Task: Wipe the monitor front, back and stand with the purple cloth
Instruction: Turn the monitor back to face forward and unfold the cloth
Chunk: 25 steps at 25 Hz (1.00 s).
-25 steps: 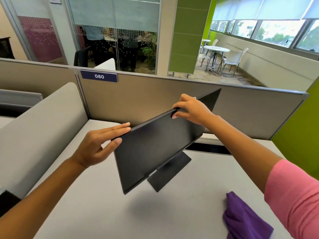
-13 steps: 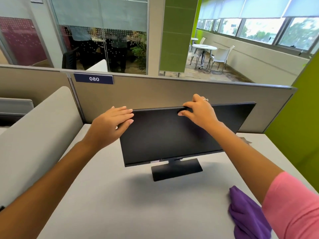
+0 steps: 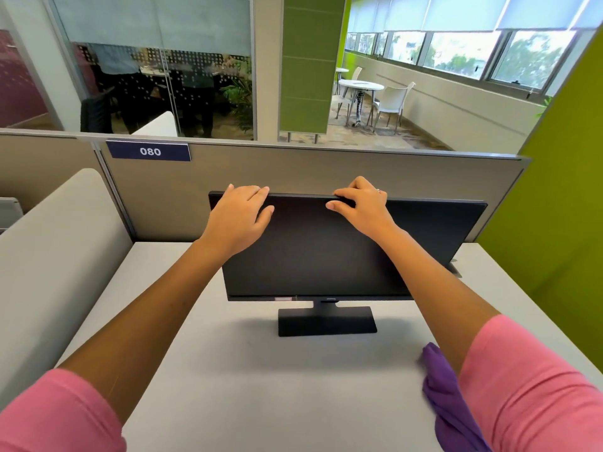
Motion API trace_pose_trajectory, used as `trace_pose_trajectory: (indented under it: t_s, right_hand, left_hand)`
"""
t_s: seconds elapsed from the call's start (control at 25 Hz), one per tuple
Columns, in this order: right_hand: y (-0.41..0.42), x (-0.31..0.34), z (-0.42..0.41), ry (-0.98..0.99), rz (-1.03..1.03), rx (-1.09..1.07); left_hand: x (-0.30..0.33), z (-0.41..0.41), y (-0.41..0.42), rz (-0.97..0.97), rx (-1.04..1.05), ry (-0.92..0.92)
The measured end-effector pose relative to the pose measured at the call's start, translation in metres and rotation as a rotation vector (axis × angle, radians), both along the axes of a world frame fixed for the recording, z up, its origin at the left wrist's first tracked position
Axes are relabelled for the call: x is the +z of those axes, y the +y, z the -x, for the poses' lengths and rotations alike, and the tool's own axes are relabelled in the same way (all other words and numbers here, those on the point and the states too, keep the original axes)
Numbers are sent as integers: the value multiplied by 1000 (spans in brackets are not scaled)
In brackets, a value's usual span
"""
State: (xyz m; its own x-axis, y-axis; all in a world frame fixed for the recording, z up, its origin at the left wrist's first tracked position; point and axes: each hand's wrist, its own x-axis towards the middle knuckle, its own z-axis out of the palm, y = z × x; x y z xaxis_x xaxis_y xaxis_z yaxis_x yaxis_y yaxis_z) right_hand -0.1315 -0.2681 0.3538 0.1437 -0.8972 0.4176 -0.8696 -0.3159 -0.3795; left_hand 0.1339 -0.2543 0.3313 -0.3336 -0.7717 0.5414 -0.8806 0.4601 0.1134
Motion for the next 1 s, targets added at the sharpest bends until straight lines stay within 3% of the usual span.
trace_pose_trajectory:
  t_s: [0.24,0.44,0.56,0.68,0.84,1.0]
  right_hand:
    - [-5,0,2,-42,18,57]
    - [-6,-4,0,-34,63,18]
    - [-1,-5,5,89,38,36]
    - [12,-18,20,269,201,98]
    - [51,-63,71,206,425,49]
    - [99,-152,145,15,143,-202]
  left_hand:
    - [-8,10,6,143,83,114]
    - [-11,8,7,136,93,41]
    - [-15,10,10,125,127,0]
    - [-24,18,14,120,197,5]
    - [-60,42,36,123,280,83]
    - [-155,73,88,-12,235,120]
